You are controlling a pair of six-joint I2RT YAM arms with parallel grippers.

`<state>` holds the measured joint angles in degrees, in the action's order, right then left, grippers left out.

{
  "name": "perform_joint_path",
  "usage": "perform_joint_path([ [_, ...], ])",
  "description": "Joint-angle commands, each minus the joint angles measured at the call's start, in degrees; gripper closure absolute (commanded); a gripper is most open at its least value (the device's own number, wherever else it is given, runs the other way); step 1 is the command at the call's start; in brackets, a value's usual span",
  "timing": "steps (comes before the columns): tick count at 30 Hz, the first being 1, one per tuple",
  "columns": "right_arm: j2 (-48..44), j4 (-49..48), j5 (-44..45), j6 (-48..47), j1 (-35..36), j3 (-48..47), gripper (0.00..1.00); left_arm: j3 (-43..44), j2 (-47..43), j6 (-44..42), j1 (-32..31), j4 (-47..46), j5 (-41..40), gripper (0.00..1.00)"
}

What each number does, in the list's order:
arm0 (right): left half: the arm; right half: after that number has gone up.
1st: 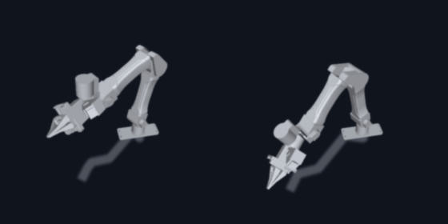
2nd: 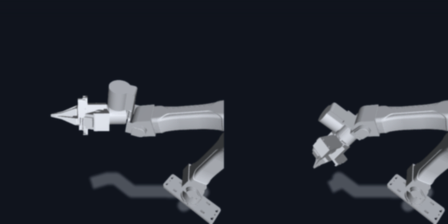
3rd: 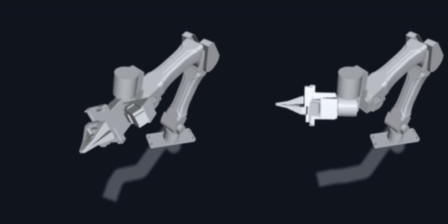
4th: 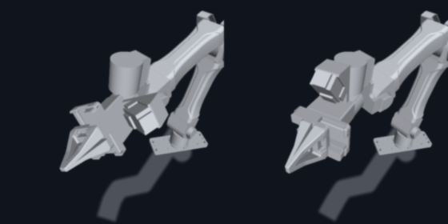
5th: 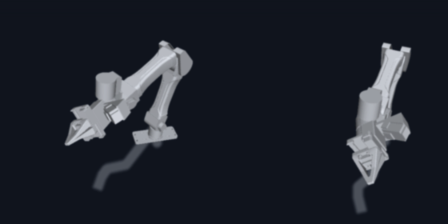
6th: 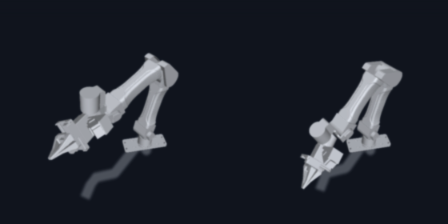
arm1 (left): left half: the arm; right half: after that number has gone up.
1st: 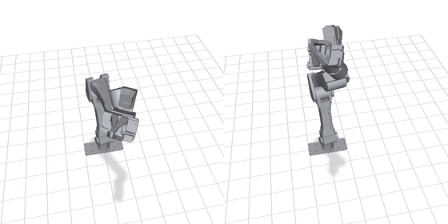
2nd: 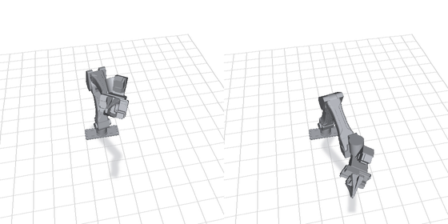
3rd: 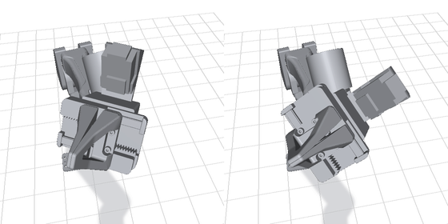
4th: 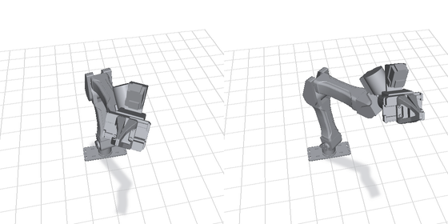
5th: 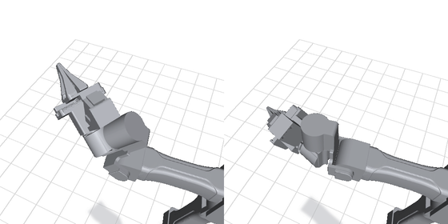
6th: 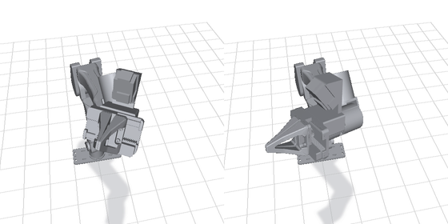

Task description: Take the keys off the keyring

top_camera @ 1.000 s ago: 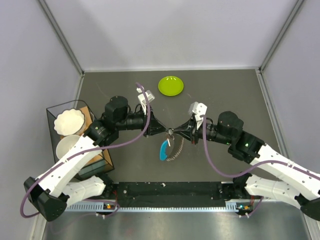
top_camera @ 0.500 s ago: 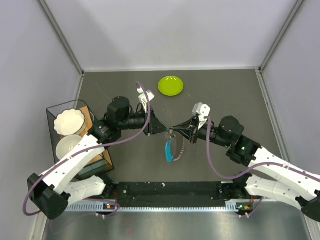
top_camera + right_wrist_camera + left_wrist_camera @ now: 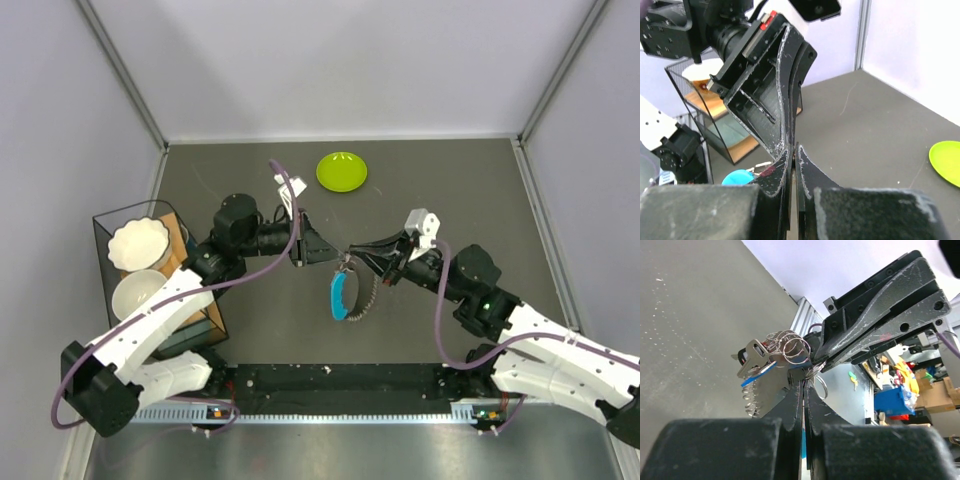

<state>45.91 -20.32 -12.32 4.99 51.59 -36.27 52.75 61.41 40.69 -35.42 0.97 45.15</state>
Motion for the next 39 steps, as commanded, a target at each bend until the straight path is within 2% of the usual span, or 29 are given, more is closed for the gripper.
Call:
perform_joint_path([
  [1, -1.1, -14.0, 3.6, 2.9, -0.4, 0.7, 1.0, -1.9, -0.1, 7.7, -0.4, -10.7, 6.4, 1.0],
  [6, -0.6, -16.2, 4.3, 4.8, -0.4, 2.7, 1.0, -3.4, -0.3, 12.7, -0.4, -17.1, 7.9, 1.0],
  [11, -0.6, -13.4, 1.7, 5.3, -0.4, 2.4, 1.0, -2.3, -0.7, 8.3, -0.4, -12.5, 7.0, 1.0],
  [14, -1.7, -4.8, 1.2, 4.2, -0.4, 0.5, 1.0, -0.8, -1.7, 3.3, -0.4, -8.2, 4.9, 1.0],
  [18, -3.7, 5.7, 1.1, 2.8, -0.4, -2.2, 0.88, 2.3, -2.4, -3.3, -0.4, 1.1, 2.2, 1.0],
  [20, -4.2, 11.4, 0.2, 1.9, -0.4, -3.5, 0.84, 3.0, -2.6, -6.6, -0.4, 2.6, 1.6, 1.0],
  [26, -1.4, 31.8, -2.1, -3.8, -0.3, -14.7, 0.74, 4.9, -2.3, -13.5, -0.4, 8.8, 0.3, 1.0],
  [30, 5.2, 43.9, -4.4, -6.7, -0.4, -27.0, 0.69, 6.0, -2.0, -14.9, -0.4, 10.9, 0.0, 1.0],
  [32, 8.6, 47.3, -8.6, -7.4, -1.1, -30.2, 0.67, 6.4, -2.0, -15.5, -0.4, 11.9, -0.2, 1.0],
  [36, 13.8, 51.6, -18.1, -1.4, -4.5, -36.9, 0.62, 6.9, -2.1, -16.1, -0.4, 13.1, -0.8, 1.0],
  [39, 17.9, 53.3, -29.0, 2.2, -7.8, -39.4, 0.61, 6.8, -2.3, -16.3, -0.4, 13.3, -0.7, 1.0],
])
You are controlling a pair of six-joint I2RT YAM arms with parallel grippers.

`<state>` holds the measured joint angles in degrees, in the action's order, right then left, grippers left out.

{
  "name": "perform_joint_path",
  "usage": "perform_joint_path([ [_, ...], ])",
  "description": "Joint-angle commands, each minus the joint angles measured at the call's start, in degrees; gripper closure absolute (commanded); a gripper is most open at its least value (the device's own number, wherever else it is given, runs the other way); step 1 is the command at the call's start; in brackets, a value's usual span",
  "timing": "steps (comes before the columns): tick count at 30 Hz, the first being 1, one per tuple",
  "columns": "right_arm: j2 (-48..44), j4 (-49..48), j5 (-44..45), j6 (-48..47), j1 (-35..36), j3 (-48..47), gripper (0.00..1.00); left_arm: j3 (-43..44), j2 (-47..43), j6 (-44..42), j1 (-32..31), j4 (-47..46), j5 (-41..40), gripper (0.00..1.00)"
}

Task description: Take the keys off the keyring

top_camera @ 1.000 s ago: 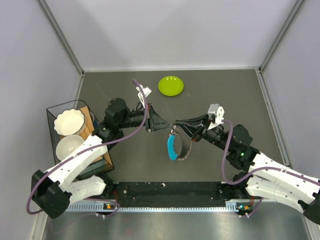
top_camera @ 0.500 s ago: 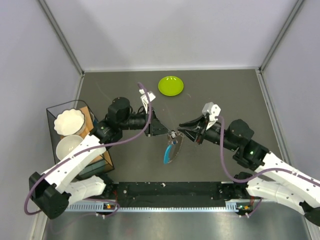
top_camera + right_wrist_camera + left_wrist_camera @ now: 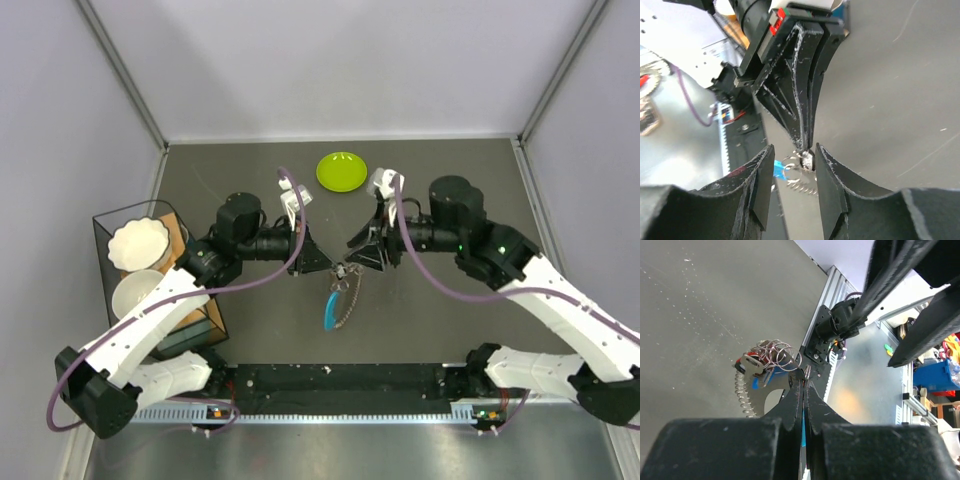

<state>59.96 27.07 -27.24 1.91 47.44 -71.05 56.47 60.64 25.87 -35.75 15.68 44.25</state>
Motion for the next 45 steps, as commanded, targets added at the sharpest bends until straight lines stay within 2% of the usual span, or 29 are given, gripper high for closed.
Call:
perform_joint_path([
  [1, 4.5, 6.4, -17.8, 6.0, -4.4, -5.0, 0.61, 3.1, -1.7, -1.5, -0.1, -1.4, 0.2, 1.0],
  [5, 7.2, 9.1, -19.3, 5.3, -5.1, -6.1, 0.61, 3.0, -1.6, -1.4, -0.1, -1.4, 0.5, 1.0],
  [8, 9.6, 11.0, -20.0, 5.6, -5.1, -7.1, 0.65, 3.1, -1.6, -1.5, -0.1, -1.3, 0.6, 1.0],
  [19, 13.1, 15.4, -15.0, 2.1, -5.1, -9.5, 0.67, 2.9, -1.3, -1.2, -0.1, -1.2, 0.8, 1.0],
  [34, 14.8, 15.5, -14.1, -0.7, -5.2, -10.3, 0.67, 2.5, -1.7, 0.5, -0.1, -2.9, 1.6, 1.0],
  [45, 14.4, 15.5, -15.4, -1.1, -5.1, -8.8, 0.73, 2.5, -1.3, 1.1, 0.0, -3.7, 1.6, 1.0],
])
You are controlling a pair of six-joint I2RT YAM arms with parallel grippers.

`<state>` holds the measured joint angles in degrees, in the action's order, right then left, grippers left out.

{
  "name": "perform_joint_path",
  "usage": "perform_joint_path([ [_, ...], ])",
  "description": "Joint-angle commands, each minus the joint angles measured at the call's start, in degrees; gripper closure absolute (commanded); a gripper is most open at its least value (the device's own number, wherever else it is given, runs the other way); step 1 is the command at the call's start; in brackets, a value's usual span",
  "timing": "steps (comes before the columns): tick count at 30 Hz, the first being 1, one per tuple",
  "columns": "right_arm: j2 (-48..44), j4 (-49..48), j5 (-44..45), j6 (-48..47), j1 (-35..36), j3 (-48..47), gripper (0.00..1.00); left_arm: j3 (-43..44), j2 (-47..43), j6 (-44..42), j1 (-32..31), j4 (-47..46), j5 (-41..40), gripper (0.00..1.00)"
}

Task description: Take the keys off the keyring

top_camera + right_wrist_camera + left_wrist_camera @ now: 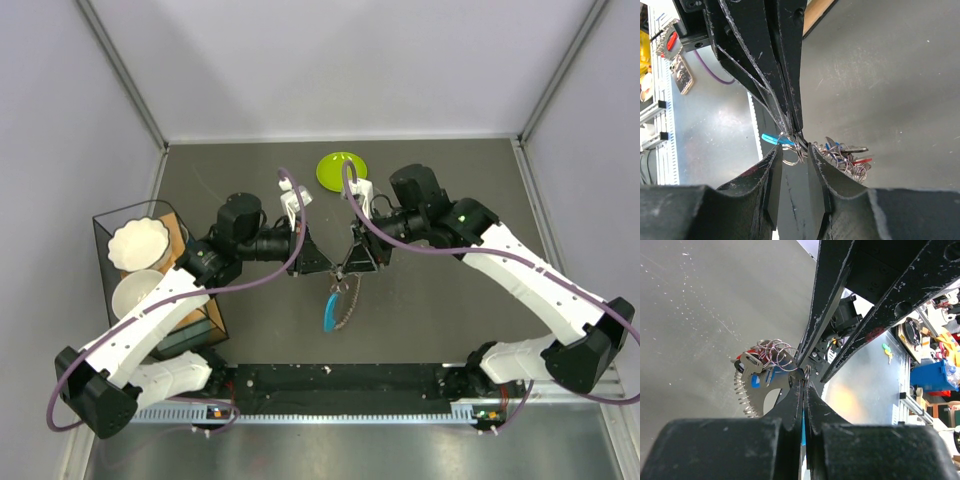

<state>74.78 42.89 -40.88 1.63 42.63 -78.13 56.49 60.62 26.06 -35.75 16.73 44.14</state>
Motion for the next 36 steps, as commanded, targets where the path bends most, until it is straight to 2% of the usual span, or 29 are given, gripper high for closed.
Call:
perform_joint_path([
  [1, -0.4, -0.4, -1.9, -0.8, -0.2, -1.8, 0.74, 2.5, -1.3, 0.9, -0.1, -4.8, 1.7, 1.0],
  [4, -0.4, -0.4, -1.8, -0.7, -0.1, -1.8, 0.77, 2.4, -1.2, 1.0, -0.1, -4.8, 1.7, 1.0],
  [14, 0.0, -0.2, -0.6, -0.7, 1.3, -1.6, 0.78, 2.6, -0.9, 1.3, 0.0, -4.6, 0.7, 1.0],
  [27, 0.6, 1.1, -3.6, -1.1, 1.4, -1.6, 0.79, 2.5, -1.0, -0.3, -0.1, -3.5, -0.5, 1.0],
  [33, 1.1, 2.5, -6.0, -1.4, 1.4, -1.7, 0.75, 2.1, -1.6, -0.6, -0.1, -3.4, -0.7, 1.0],
  [36, 1.4, 2.5, -8.1, -1.4, 1.4, -1.9, 0.77, 2.0, -1.7, -0.6, -0.1, -3.5, -0.7, 1.0],
])
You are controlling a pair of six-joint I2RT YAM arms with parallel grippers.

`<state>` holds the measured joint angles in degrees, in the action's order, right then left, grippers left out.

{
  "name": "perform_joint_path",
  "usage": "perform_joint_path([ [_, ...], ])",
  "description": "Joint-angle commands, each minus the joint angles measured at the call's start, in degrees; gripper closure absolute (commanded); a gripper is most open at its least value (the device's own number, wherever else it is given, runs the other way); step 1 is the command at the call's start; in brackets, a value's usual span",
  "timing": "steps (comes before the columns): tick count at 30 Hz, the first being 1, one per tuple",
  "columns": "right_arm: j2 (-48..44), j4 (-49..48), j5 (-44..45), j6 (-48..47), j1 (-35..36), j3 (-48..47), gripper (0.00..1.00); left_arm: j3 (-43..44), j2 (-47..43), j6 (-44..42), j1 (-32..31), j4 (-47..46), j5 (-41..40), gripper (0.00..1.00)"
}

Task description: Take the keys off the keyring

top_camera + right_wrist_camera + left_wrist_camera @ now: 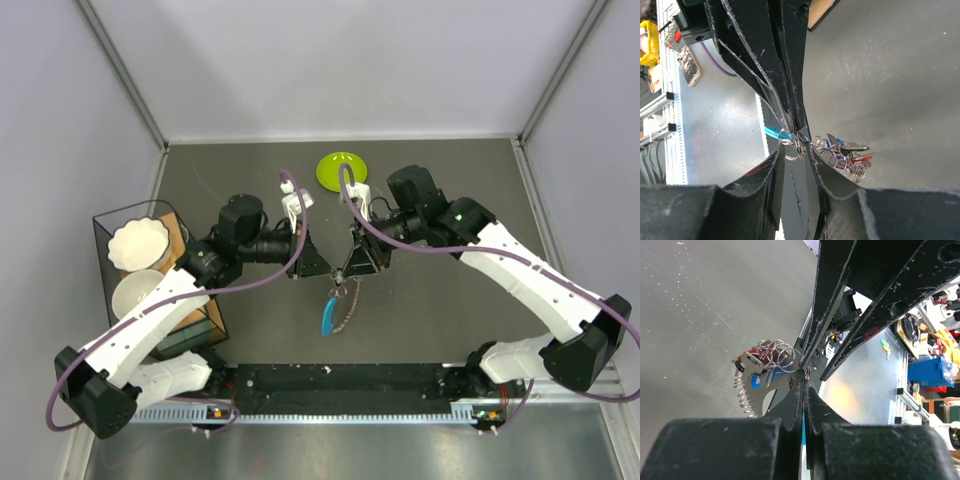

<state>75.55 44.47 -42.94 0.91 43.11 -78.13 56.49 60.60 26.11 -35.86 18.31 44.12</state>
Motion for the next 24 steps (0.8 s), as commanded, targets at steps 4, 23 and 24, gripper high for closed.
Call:
perform_joint_path([
  [4, 1.4, 1.0, -6.1, -0.6, 0.8, -2.5, 0.77, 1.5, -1.9, 0.3, 0.0, -6.3, -0.3, 1.0],
  [23, 1.7, -4.8, -3.0, 0.7, 1.9, -1.2, 0.8, -0.1, -1.4, 2.5, 0.0, -9.6, 0.5, 1.0],
  [24, 1.4, -5.4, -3.0, 1.0, 1.8, -0.8, 0.8, -0.3, -1.4, 2.5, 0.0, -9.6, 0.5, 1.0],
])
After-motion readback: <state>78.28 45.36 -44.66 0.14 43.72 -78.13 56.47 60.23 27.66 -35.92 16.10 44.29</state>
